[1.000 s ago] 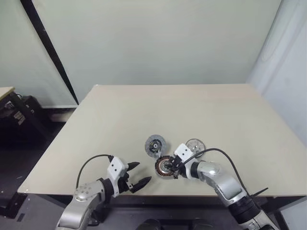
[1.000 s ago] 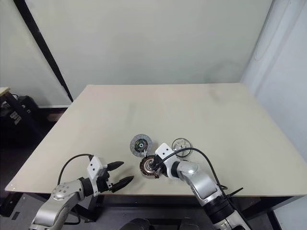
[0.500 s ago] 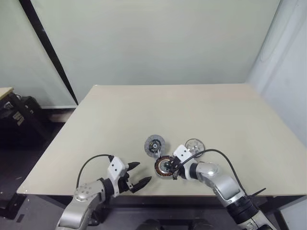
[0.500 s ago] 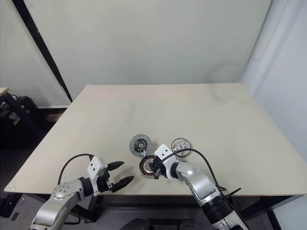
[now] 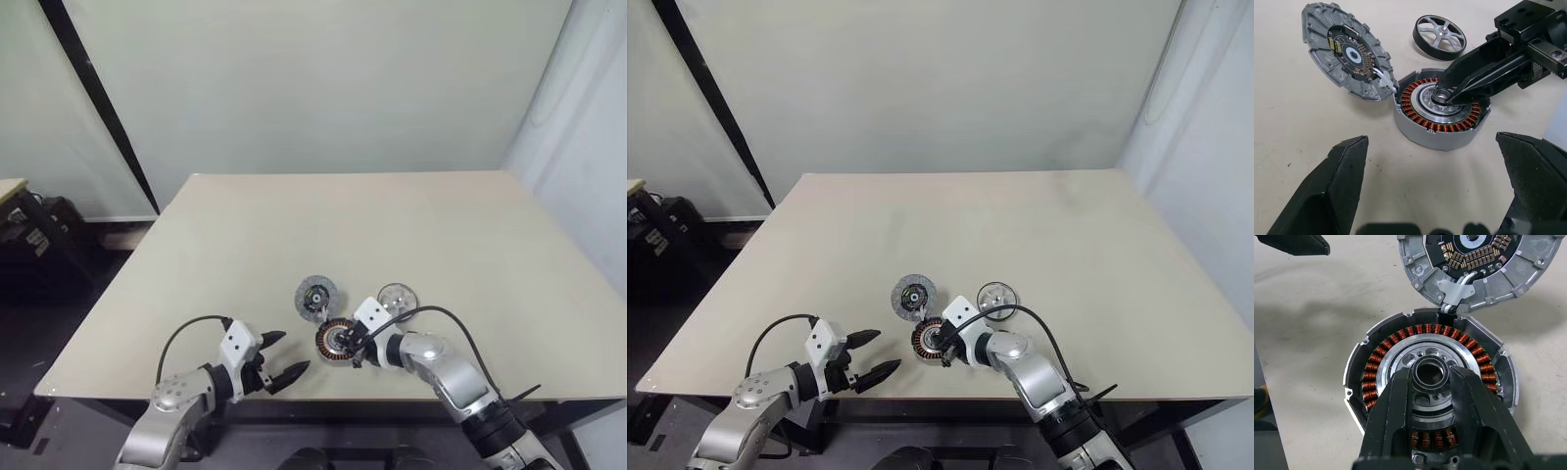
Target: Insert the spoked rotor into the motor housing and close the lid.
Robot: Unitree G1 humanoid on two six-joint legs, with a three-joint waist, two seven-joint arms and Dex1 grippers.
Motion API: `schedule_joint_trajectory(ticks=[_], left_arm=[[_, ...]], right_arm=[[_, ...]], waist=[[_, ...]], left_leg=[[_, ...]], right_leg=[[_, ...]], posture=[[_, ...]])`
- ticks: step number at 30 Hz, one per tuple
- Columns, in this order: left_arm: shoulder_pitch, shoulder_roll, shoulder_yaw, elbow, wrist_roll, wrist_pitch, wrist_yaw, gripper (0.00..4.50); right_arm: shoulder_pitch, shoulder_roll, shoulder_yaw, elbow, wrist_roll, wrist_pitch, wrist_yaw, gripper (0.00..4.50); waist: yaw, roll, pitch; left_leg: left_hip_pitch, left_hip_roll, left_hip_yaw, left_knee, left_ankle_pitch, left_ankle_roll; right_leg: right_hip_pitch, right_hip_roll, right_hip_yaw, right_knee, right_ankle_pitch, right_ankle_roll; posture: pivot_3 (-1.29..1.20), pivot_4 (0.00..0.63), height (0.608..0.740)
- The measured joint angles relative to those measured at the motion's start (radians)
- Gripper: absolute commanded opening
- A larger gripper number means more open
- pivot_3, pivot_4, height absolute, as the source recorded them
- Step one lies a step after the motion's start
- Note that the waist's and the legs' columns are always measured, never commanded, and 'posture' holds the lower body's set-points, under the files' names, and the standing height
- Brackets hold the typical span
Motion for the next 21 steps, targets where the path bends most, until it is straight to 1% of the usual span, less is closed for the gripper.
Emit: schedule_joint_trajectory(ticks=[21], left_arm=[[0.000,0.000,-0.003,0.000,0.001,0.000,0.000,4.50]], right_arm=[[0.000,0.008,0.000,0.009,-0.017,-0.010,0.008,0.80]], waist=[[0.000,0.000,0.000]], left_leg=[[0.001,0.000,0.000,0.000,0.000,0.000]], right_leg=[[0.000,0.000,0.000,0.001,0.000,0.000]], posture=[[0.00,0.000,0.740]])
